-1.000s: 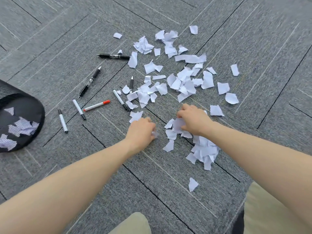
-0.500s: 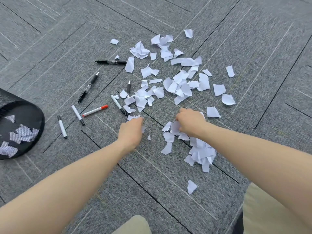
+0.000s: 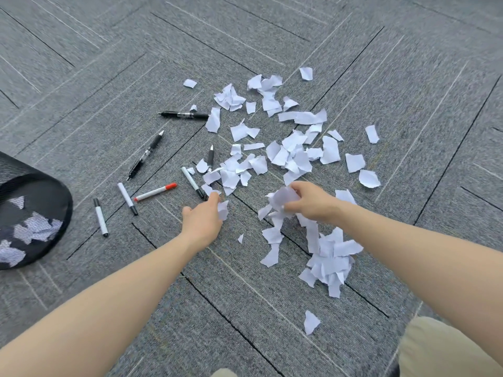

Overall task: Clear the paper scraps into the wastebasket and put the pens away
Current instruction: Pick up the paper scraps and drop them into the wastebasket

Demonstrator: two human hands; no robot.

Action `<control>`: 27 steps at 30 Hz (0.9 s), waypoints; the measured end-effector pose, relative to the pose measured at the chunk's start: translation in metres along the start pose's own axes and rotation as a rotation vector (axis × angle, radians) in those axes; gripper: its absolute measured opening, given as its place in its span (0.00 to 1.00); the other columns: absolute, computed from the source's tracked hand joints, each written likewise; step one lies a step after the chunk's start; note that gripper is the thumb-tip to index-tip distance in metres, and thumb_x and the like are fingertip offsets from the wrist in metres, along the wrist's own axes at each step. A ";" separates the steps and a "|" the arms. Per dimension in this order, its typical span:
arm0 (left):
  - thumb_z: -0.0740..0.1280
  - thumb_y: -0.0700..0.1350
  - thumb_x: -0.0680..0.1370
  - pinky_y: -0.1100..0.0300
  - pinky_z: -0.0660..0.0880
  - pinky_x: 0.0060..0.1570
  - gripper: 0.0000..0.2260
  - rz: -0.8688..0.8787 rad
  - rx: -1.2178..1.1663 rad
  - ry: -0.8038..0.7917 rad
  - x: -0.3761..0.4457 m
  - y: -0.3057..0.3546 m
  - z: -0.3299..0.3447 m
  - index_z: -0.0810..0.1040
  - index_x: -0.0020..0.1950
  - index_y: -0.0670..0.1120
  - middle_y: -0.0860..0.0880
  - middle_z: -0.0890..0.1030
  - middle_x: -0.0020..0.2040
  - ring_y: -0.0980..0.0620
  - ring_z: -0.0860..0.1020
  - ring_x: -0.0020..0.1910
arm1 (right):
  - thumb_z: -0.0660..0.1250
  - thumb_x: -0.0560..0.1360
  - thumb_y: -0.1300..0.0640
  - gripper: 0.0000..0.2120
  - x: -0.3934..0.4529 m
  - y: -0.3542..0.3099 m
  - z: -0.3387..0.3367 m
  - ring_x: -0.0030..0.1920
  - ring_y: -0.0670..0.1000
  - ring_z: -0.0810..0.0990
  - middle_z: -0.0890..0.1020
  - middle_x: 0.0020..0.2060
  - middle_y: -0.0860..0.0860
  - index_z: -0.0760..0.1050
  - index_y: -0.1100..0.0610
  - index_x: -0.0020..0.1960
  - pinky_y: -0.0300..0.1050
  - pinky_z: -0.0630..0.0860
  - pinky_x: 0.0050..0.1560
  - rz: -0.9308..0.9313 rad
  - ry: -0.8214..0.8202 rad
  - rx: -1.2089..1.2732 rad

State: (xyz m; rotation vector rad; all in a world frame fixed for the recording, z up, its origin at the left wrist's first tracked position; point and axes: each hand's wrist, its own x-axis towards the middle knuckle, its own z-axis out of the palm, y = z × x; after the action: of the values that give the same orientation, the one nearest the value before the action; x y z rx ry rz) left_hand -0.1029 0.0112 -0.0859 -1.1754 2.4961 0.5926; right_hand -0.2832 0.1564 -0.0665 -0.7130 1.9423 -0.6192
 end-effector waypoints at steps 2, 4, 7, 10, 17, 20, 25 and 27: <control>0.59 0.36 0.77 0.50 0.62 0.58 0.14 0.017 0.011 0.006 0.002 -0.001 0.001 0.64 0.61 0.47 0.46 0.80 0.35 0.44 0.76 0.40 | 0.70 0.72 0.61 0.13 -0.002 -0.006 0.007 0.37 0.47 0.74 0.76 0.44 0.51 0.71 0.57 0.54 0.39 0.70 0.34 0.025 -0.091 0.024; 0.61 0.37 0.76 0.51 0.62 0.54 0.12 0.015 0.003 -0.001 0.006 -0.001 -0.001 0.66 0.58 0.47 0.47 0.79 0.36 0.44 0.77 0.41 | 0.68 0.73 0.62 0.17 -0.001 -0.008 0.019 0.39 0.48 0.76 0.77 0.50 0.52 0.70 0.58 0.61 0.39 0.74 0.38 -0.005 -0.147 -0.078; 0.62 0.38 0.75 0.51 0.62 0.53 0.08 -0.014 0.015 -0.029 0.009 0.001 -0.005 0.69 0.52 0.48 0.48 0.76 0.46 0.45 0.76 0.50 | 0.61 0.74 0.62 0.12 0.004 -0.006 0.039 0.46 0.53 0.79 0.80 0.52 0.52 0.72 0.56 0.57 0.50 0.77 0.47 -0.136 -0.025 -0.325; 0.63 0.42 0.76 0.49 0.64 0.59 0.05 0.013 0.124 -0.010 0.006 0.002 -0.007 0.73 0.52 0.47 0.49 0.69 0.50 0.47 0.71 0.55 | 0.60 0.74 0.63 0.13 0.010 -0.005 0.047 0.54 0.57 0.76 0.76 0.56 0.54 0.71 0.56 0.58 0.49 0.73 0.50 -0.210 0.123 -0.501; 0.61 0.45 0.79 0.63 0.70 0.30 0.05 0.121 -0.232 -0.288 -0.011 0.011 -0.001 0.68 0.47 0.45 0.51 0.75 0.37 0.54 0.70 0.30 | 0.61 0.75 0.61 0.13 0.021 -0.010 0.042 0.59 0.58 0.71 0.73 0.59 0.55 0.69 0.58 0.59 0.51 0.69 0.56 -0.322 0.082 -0.852; 0.65 0.42 0.77 0.59 0.73 0.31 0.11 0.099 -0.308 -0.426 -0.024 0.020 0.002 0.68 0.58 0.46 0.50 0.75 0.46 0.52 0.76 0.32 | 0.59 0.74 0.65 0.10 0.024 -0.016 0.044 0.56 0.58 0.76 0.79 0.54 0.55 0.69 0.56 0.54 0.47 0.66 0.46 -0.348 0.036 -0.900; 0.63 0.37 0.76 0.51 0.74 0.45 0.11 0.183 -0.104 -0.213 -0.040 0.023 0.021 0.69 0.56 0.46 0.46 0.73 0.53 0.45 0.76 0.44 | 0.60 0.74 0.61 0.03 0.017 -0.016 0.041 0.45 0.55 0.75 0.77 0.44 0.53 0.69 0.56 0.47 0.45 0.68 0.42 -0.182 -0.091 -0.501; 0.61 0.36 0.77 0.49 0.73 0.44 0.07 0.187 -0.122 -0.149 -0.041 0.022 0.024 0.70 0.53 0.44 0.47 0.69 0.51 0.43 0.75 0.44 | 0.63 0.74 0.58 0.03 0.010 -0.017 0.044 0.42 0.53 0.74 0.77 0.41 0.53 0.74 0.57 0.46 0.43 0.67 0.39 -0.221 -0.181 -0.480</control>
State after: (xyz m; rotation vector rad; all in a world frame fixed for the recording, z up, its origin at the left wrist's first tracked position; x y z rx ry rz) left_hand -0.0928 0.0619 -0.0830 -0.9066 2.4874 0.8594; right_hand -0.2436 0.1324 -0.0801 -1.2507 1.8700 -0.2011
